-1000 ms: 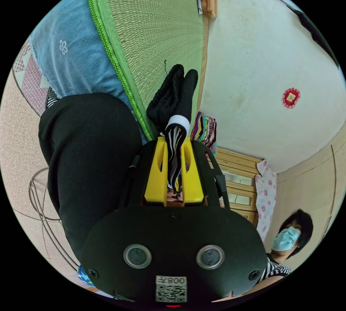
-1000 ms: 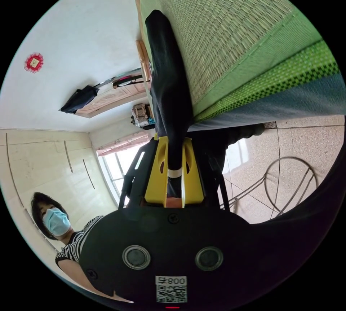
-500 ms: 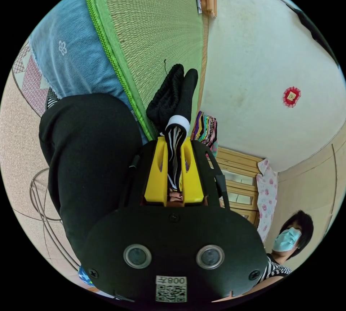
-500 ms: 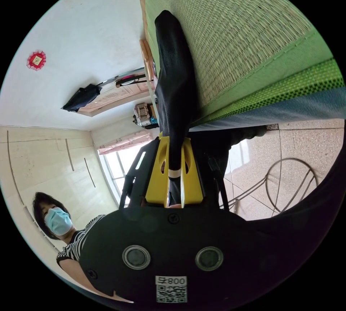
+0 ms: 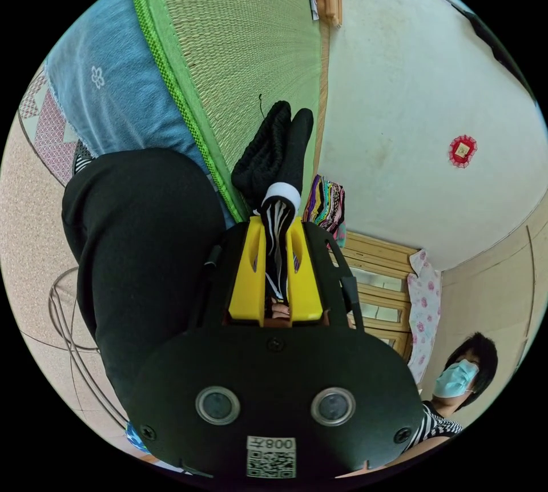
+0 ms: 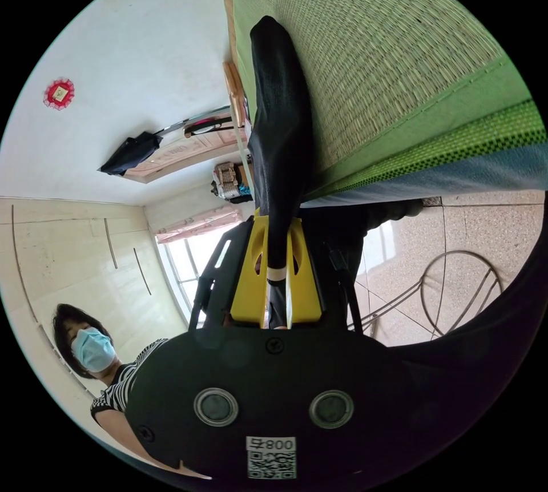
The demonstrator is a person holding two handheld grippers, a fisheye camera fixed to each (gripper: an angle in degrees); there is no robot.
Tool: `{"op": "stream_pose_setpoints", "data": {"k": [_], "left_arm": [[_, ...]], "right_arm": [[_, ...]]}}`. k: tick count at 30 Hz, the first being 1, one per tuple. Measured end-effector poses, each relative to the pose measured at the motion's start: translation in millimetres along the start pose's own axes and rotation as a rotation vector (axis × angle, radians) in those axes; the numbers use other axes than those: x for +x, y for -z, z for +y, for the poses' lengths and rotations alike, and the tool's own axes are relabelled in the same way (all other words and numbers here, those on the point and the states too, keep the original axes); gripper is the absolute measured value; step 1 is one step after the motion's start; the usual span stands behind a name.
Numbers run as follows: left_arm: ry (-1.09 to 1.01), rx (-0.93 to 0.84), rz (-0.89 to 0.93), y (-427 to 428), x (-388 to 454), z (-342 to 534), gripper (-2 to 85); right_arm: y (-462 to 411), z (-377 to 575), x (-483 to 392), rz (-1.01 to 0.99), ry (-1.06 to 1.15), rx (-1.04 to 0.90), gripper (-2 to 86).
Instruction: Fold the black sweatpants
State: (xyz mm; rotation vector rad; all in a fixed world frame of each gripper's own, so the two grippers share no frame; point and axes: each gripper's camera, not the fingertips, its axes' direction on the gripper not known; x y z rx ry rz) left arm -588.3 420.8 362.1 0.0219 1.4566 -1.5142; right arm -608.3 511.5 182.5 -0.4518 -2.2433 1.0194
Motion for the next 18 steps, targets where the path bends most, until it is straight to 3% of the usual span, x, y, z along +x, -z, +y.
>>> {"op": "stream_pose_setpoints", "data": {"k": [18], "left_arm": [[-0.003,-0.001,-0.005,-2.3,-0.5,-5.0,6.8]], "right_arm": [[8.7,0.0,9.1,0.003,0.002,-0.003,4.1]]}}
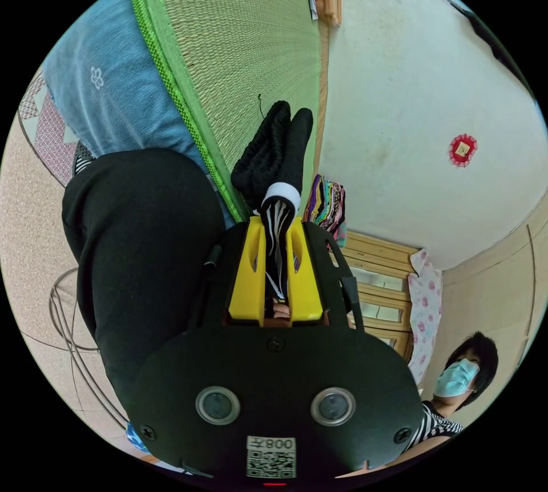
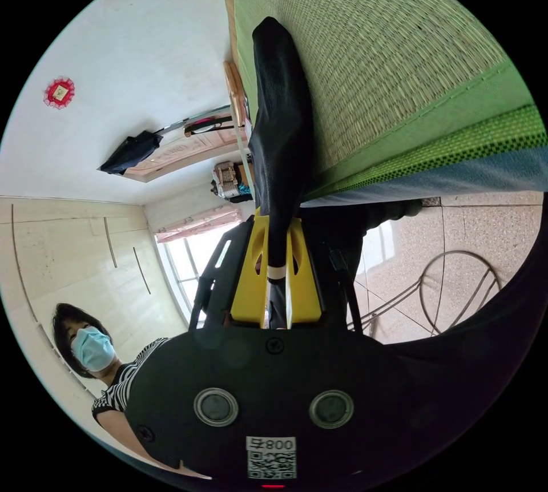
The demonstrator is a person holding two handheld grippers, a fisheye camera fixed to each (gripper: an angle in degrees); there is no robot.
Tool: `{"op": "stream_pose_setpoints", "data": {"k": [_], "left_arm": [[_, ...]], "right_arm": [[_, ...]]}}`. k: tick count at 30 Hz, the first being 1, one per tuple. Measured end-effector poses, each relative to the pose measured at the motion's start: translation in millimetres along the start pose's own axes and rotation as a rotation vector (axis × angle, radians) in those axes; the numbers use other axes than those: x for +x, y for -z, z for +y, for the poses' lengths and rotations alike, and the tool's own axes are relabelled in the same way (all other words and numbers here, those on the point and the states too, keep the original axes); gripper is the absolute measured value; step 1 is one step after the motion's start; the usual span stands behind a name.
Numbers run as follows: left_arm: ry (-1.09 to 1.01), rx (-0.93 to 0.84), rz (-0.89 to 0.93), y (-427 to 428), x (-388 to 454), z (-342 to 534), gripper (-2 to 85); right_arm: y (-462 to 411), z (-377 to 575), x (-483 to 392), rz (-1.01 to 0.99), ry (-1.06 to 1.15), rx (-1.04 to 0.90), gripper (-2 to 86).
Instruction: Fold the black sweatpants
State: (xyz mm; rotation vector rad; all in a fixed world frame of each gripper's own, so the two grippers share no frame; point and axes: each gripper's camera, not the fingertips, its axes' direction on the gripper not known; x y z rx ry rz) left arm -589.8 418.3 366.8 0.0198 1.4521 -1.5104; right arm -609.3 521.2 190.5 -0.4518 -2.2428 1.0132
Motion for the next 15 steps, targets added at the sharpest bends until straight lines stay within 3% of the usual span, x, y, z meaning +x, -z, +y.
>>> {"op": "stream_pose_setpoints", "data": {"k": [15], "left_arm": [[0.017,-0.029,-0.017,-11,6,-13,6.8]], "right_arm": [[21,-9,6,0.023,0.009,0.009,2.8]]}}
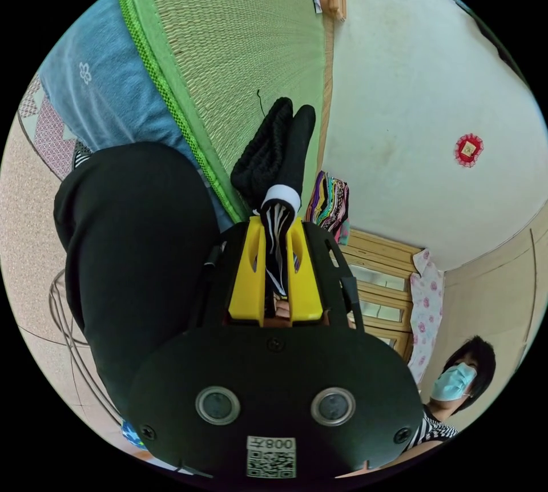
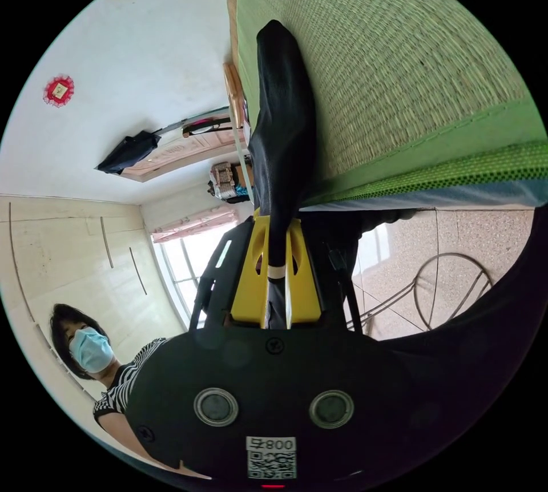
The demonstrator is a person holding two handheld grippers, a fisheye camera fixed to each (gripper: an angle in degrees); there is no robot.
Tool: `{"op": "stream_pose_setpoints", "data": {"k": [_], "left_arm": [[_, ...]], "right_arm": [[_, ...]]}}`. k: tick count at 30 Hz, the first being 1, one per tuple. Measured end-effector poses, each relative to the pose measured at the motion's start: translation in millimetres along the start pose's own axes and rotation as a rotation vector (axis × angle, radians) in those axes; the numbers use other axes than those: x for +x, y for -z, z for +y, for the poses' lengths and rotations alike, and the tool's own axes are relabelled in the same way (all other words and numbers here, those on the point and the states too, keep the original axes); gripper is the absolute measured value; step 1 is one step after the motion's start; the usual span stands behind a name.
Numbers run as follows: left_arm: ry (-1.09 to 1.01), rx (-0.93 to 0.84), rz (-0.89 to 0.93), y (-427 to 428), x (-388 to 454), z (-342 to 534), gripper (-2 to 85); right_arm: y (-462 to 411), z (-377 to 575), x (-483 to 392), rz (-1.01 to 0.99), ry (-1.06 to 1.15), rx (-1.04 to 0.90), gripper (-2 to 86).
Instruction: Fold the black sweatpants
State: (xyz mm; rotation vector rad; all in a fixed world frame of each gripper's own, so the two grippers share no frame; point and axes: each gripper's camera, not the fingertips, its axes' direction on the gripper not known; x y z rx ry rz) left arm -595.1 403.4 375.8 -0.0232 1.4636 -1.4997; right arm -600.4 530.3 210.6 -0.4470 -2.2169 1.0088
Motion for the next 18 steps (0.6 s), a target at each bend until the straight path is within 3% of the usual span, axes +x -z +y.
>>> {"op": "stream_pose_setpoints", "data": {"k": [18], "left_arm": [[-0.003,-0.095,-0.023,-36,16,-26,6.9]], "right_arm": [[54,-1,26,-0.006,-0.010,0.079,2.5]]}}
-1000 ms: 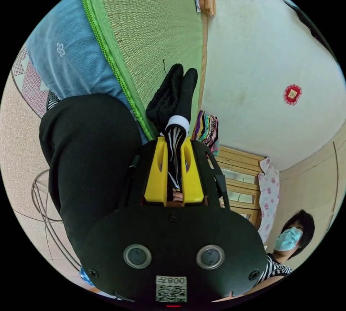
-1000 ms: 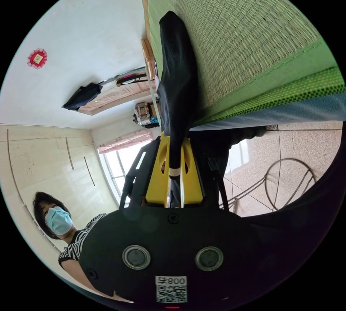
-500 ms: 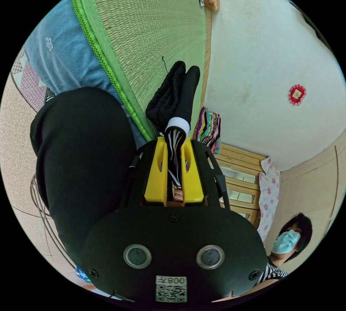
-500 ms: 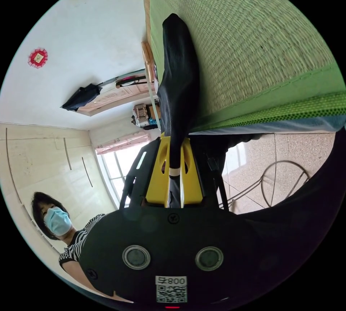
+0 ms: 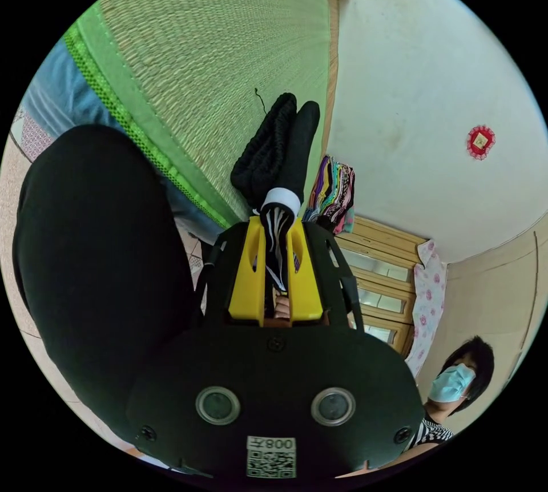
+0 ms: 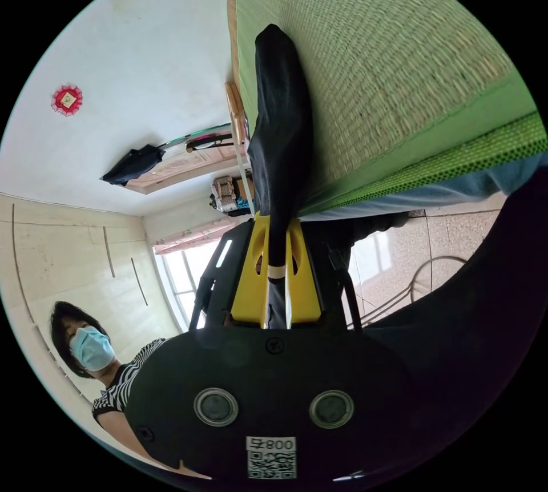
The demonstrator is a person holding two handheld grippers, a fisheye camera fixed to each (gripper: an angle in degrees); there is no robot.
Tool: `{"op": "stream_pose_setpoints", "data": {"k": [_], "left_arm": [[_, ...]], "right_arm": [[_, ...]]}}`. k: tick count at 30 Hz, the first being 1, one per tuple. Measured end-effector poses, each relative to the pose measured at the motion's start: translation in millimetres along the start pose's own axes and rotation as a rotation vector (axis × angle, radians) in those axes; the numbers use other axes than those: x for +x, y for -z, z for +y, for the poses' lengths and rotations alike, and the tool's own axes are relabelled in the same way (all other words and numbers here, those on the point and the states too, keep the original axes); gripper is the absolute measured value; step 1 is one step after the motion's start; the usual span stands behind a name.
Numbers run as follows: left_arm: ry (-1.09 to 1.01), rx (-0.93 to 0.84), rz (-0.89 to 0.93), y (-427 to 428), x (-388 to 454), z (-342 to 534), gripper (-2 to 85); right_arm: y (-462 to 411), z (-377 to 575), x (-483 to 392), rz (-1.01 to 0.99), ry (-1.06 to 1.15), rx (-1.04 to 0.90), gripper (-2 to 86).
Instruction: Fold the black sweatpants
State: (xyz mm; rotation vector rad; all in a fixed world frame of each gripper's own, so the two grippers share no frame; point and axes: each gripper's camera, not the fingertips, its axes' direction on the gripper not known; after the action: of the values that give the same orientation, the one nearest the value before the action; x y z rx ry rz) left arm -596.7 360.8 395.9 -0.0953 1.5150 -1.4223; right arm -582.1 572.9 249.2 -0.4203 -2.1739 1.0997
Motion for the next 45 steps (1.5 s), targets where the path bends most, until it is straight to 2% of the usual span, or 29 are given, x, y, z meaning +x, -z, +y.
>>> {"op": "stream_pose_setpoints", "data": {"k": [17,45], "left_arm": [[-0.032,-0.108,-0.051,-44,25,-37,7.1],[-0.036,-0.090,-0.029,-88,45,-71,10.1]], "right_arm": [[49,-8,23,0.013,-0.004,0.080,3.6],[86,-61,56,0.039,0.007,0.125,7.7]]}}
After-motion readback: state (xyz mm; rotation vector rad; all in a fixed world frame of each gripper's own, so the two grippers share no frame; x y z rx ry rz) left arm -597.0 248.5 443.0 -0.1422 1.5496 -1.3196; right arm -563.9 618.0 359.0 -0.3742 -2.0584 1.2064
